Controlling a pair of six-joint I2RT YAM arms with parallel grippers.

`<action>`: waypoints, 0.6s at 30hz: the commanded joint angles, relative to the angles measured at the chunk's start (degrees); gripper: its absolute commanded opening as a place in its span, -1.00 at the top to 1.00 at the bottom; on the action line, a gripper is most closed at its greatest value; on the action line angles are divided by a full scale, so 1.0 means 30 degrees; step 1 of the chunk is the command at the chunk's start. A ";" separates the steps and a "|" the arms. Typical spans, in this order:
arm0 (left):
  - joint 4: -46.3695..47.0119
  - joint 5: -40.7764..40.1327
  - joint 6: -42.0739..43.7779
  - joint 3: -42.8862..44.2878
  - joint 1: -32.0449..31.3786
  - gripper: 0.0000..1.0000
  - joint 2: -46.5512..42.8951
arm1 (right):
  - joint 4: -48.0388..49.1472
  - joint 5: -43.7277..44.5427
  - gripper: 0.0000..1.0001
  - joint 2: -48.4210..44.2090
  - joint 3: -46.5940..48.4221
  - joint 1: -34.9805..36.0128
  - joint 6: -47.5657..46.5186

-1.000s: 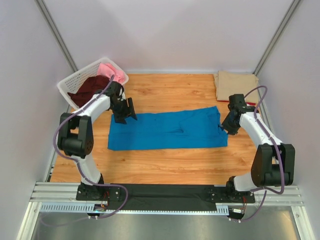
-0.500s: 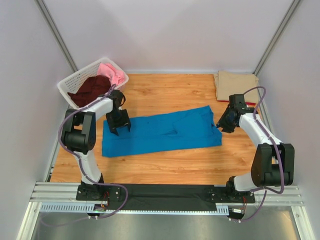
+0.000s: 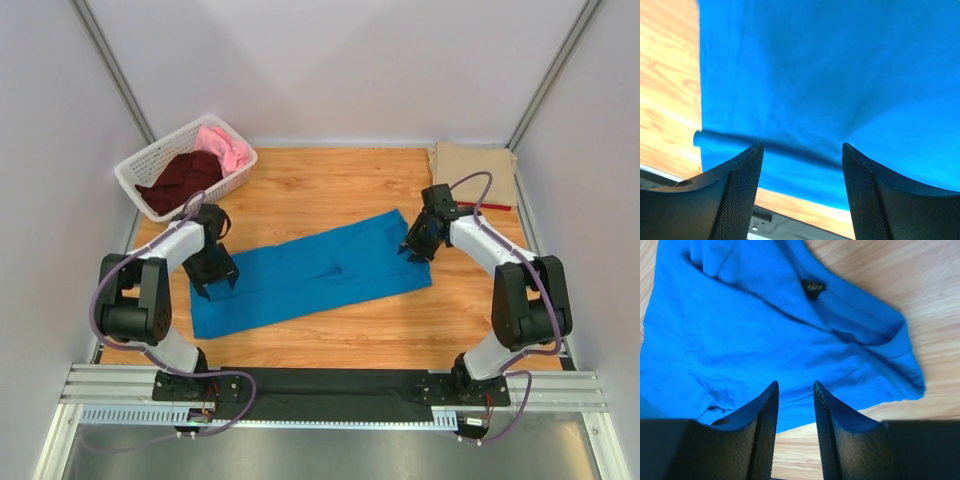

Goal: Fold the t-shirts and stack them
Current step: Fold the tshirt

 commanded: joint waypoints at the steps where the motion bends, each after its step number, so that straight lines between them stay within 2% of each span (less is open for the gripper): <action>1: 0.0088 0.0264 -0.0397 0.0376 -0.0015 -0.42 -0.2116 | -0.0115 0.0146 0.28 0.0055 0.0564 0.1124 0.2779; 7: -0.0643 0.1819 0.1127 0.3155 -0.0015 -0.41 -0.4606 | -0.1198 0.2724 0.22 0.1457 0.1619 0.2389 0.5300; 10: -0.0615 0.2580 0.2094 0.4096 -0.0015 -0.41 -0.5924 | -0.0294 0.3136 0.21 0.1987 0.1123 0.2389 0.5421; 11: -0.0498 0.3539 0.2705 0.4187 -0.0015 -0.41 -0.6449 | 0.0986 0.3049 0.22 0.2047 0.0773 0.2447 0.5159; 13: -0.0352 0.4627 0.3643 0.4188 -0.0044 -0.41 -0.6892 | 0.1467 0.3574 0.22 0.2629 0.0476 0.2506 0.4689; 15: 0.0669 0.7813 0.5606 0.3780 -0.0073 -0.43 -0.7536 | 0.1294 0.3605 0.22 0.3479 0.1290 0.2506 0.3873; 16: 0.1400 1.0930 0.5989 0.2820 -0.0073 -0.44 -0.7858 | 0.1147 0.3431 0.23 0.3860 0.1674 0.2506 0.3519; 18: 0.3073 1.2391 0.5616 0.2081 -0.0073 -0.47 -0.8824 | 0.1000 0.3341 0.25 0.5149 0.2464 0.2594 0.2728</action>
